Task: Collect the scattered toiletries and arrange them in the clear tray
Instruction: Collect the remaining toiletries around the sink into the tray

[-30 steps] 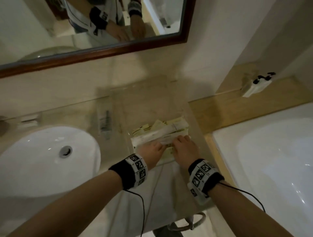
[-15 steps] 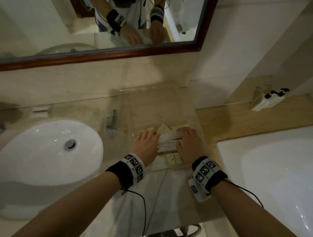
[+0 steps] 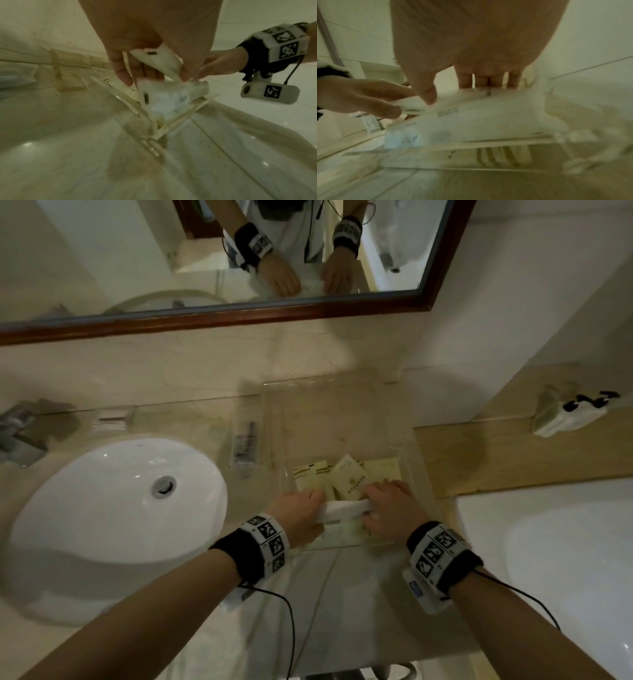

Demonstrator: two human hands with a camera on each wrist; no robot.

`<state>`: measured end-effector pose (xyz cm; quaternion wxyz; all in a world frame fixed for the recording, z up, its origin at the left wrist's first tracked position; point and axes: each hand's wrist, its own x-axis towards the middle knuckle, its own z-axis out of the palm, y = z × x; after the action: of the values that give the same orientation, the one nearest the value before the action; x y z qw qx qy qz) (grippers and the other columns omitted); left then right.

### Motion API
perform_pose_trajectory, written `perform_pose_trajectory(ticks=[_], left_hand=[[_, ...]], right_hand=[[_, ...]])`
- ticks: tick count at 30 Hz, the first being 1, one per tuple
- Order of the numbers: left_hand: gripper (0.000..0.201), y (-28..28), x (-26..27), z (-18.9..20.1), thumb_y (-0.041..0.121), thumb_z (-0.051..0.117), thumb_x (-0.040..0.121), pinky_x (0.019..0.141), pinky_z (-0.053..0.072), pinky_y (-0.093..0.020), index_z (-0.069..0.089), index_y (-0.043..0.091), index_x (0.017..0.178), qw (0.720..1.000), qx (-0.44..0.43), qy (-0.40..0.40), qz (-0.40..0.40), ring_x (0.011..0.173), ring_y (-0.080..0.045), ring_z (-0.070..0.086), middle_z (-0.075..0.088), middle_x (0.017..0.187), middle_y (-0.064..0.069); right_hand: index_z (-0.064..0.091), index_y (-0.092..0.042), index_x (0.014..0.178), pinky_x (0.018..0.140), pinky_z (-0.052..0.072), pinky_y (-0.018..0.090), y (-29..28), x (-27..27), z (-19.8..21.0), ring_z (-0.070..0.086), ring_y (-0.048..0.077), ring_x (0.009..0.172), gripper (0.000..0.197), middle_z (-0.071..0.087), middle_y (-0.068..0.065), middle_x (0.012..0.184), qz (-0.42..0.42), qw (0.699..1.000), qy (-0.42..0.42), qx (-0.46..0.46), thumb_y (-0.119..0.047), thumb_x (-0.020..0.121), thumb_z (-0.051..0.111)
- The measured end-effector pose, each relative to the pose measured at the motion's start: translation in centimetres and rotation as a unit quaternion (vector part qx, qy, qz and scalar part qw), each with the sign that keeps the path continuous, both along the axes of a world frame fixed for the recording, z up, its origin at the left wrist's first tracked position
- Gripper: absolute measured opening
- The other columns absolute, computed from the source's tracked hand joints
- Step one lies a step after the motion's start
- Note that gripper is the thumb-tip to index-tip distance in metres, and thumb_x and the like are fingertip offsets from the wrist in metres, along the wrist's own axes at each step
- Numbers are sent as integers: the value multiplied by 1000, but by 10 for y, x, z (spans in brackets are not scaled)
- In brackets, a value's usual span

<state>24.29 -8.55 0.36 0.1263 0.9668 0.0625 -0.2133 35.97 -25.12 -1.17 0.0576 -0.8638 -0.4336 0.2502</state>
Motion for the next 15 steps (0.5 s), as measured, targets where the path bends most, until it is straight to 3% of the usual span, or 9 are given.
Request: perform_pose_trajectory(ticks=[2,4,7,9,12,15], left_hand=[[40,3,-5,-3,46,44,90,93,41,-35,49,14,114,999,12,-7,-29,101,-25,59,62,113,-5],[48,6,-9,-11,54,31,92,96,39,-35,53,18,116,998,35,-19,-57,107,-22,57,60,116,-1],[65,9,-12,-20,52,7,87,92,38,-33,56,20,113,995,36,-58,-70,108,-23,55,59,114,-2],[72,9,-11,-20,49,1,80,89,39,-32,58,19,112,994,15,-79,-69,105,-24,56,59,112,-4],[47,12,-10,-16,39,19,93,91,37,-32,55,20,117,996,13,-63,-57,107,-22,54,56,117,-3],[32,18,-13,-15,33,36,96,94,37,-32,52,20,121,996,2,-67,-53,110,-22,53,53,122,-2]], right_hand=[[58,-18,105,100,37,40,-9,-1,3,57,22,101,57,63,1,106,13,1000,-4,3,-59,75,32],[63,-21,107,98,37,37,-16,-4,4,55,20,107,70,62,-1,112,5,1000,-11,24,-65,72,20],[66,-19,101,90,40,36,-20,-7,4,58,23,102,64,64,2,108,-39,997,-29,57,-51,76,18],[67,-15,93,84,45,38,-18,-8,2,61,26,93,53,66,5,100,-54,995,-51,72,-43,79,24],[67,-14,83,77,49,36,-8,-8,0,64,25,81,40,67,4,90,-70,990,-66,104,-35,82,33],[66,-13,89,84,44,34,16,-4,4,61,24,91,25,64,3,97,-82,988,-50,121,-26,88,44]])
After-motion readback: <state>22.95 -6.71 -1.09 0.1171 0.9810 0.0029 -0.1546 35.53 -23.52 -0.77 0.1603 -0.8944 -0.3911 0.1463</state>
